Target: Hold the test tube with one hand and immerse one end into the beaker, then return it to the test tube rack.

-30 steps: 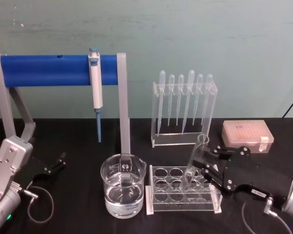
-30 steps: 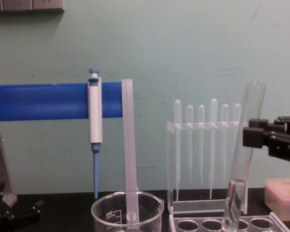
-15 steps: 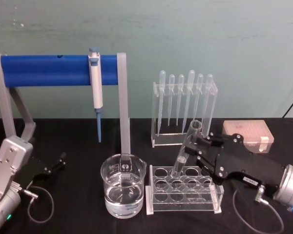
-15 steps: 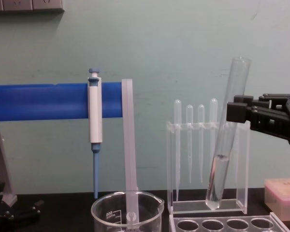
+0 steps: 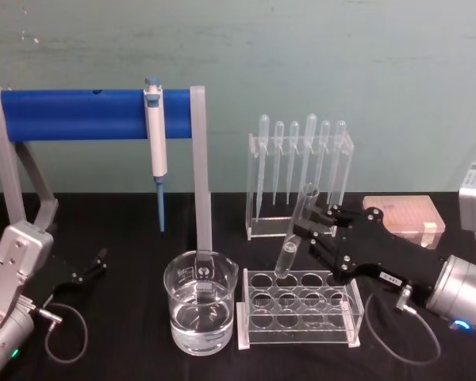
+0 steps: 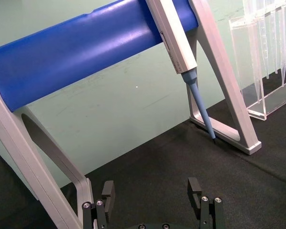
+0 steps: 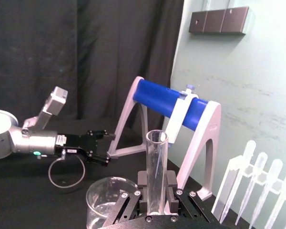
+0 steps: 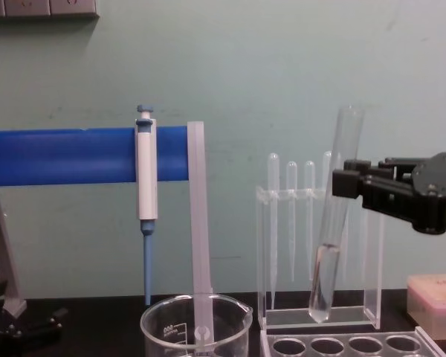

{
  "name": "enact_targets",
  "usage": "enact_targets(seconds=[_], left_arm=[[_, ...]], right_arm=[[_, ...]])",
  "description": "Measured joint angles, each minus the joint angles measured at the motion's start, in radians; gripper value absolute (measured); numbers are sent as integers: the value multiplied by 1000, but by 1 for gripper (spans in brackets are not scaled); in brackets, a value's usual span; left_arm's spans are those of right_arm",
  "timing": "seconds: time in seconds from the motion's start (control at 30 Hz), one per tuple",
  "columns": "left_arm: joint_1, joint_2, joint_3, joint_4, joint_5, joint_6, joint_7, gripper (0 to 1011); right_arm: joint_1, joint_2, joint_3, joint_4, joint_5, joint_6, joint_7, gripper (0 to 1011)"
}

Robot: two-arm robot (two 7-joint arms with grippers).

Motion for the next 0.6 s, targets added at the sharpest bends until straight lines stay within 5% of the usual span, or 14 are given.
enact_targets(seconds=[0.6], left_arm=[[0,0,0,0,0,0,0,1000]], right_arm=[[-39,9,3,-4,6,-4,5,241]])
